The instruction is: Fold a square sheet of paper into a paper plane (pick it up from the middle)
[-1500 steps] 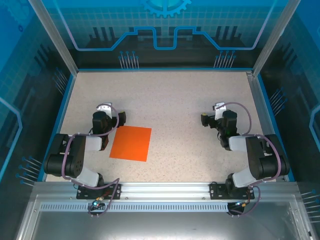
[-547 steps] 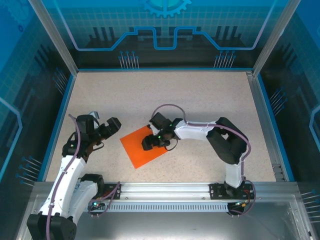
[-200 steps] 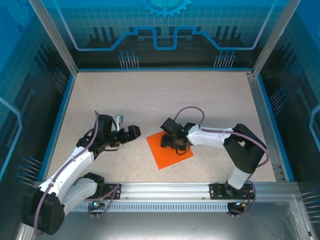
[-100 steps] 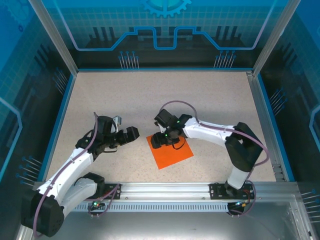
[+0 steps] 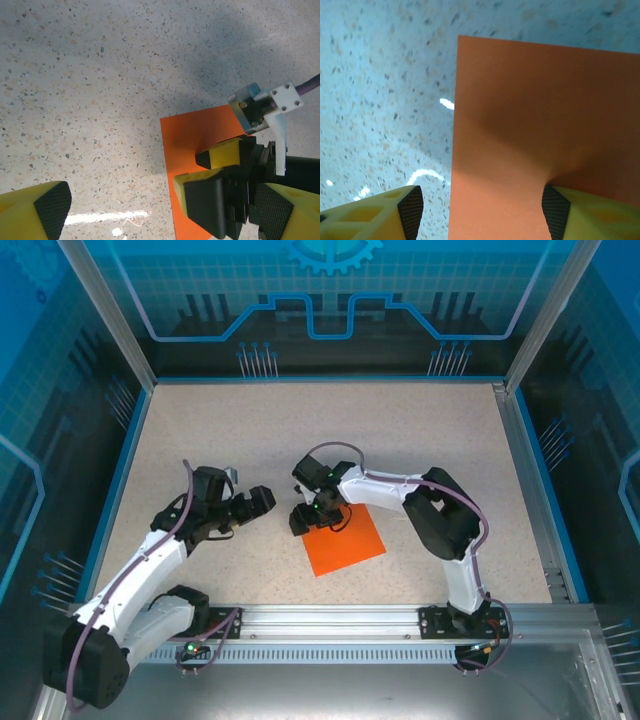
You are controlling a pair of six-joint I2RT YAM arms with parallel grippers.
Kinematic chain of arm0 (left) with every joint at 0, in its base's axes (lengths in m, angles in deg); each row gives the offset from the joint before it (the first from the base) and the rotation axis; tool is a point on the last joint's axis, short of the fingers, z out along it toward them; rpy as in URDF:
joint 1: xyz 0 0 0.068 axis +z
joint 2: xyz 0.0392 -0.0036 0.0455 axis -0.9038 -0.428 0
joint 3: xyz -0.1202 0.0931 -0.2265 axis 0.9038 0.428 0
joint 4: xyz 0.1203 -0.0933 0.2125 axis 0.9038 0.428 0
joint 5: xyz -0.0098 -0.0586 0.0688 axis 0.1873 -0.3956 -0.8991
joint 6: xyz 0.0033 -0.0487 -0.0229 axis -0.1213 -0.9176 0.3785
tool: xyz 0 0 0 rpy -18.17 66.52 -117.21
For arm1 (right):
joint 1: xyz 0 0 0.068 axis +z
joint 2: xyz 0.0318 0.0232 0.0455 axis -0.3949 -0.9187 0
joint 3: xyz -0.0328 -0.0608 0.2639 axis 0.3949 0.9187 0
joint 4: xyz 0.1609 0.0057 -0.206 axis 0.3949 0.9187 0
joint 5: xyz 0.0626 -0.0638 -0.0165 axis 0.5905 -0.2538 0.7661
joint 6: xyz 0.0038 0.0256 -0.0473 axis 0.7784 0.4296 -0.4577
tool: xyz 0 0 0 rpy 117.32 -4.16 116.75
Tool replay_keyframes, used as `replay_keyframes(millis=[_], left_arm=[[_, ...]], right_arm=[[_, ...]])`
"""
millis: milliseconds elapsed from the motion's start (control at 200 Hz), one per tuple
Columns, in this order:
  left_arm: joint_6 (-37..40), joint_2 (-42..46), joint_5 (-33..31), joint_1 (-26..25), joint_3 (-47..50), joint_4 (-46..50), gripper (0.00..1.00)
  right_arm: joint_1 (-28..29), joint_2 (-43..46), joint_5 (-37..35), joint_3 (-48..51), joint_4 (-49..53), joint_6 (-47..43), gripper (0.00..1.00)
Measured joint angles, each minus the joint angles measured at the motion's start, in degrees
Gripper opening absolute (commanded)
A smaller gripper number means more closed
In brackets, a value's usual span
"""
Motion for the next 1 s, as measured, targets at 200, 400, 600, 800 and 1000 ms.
replay_keyframes(millis=[200,400,600,800,1000], left_arm=[[-3.10,-1.70,0.35,0.00,-0.13,-0.90,0.99],[-4.48,-1.73,0.42,0.00,-0.31,-0.85,0.98],[-4.44,0.96,-0.17,0.00,-0.11,-1.33,0.98],[-2.86,1.95,-1.53,0.00,3.72,-7.34,0.99],[-0.20,-3.45,-3.15,0.00,2.89,-10.40,0.99]], right_arm=[[-0.55,-0.13,-1.29,0.02,-1.77,7.72,0.69],[-0.59,-0.07,-3.32,-0.55,-3.19,10.25,0.72],[-0.94,3.96,-7.80,1.88,-5.40,7.58,0.83],[-0.94,15.06,-13.64,5.75,-5.01,3.15,0.88],[-0.94,16.59,-18.67,5.68,-1.09,0.57,0.80]])
